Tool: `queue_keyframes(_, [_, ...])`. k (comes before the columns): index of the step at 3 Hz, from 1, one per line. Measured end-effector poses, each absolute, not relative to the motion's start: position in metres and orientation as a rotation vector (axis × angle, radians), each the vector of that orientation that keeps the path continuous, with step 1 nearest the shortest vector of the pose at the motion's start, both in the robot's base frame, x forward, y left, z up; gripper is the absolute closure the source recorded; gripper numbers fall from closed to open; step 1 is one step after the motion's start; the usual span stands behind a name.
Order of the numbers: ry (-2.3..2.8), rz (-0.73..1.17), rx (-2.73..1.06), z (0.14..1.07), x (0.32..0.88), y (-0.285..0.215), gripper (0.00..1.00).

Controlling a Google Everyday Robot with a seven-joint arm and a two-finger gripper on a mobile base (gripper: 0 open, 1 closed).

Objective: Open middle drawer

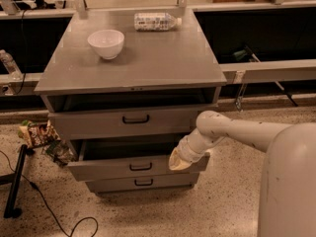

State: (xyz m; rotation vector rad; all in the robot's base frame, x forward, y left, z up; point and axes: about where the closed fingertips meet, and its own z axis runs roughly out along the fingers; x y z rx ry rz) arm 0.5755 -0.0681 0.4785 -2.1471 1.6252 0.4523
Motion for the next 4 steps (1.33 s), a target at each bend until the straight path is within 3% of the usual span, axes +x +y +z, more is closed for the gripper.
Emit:
queue_keyframes(1, [1.631,0.557,-2.163,0.482,0.557,-0.064,0.17])
queue_keyframes(2, [1.648,0.558,-2.17,0.49,0.551,-0.069,0.0])
queue_keyframes(4, [1.676,0.511,-2.206,0.478,0.56,-0.071,0.0])
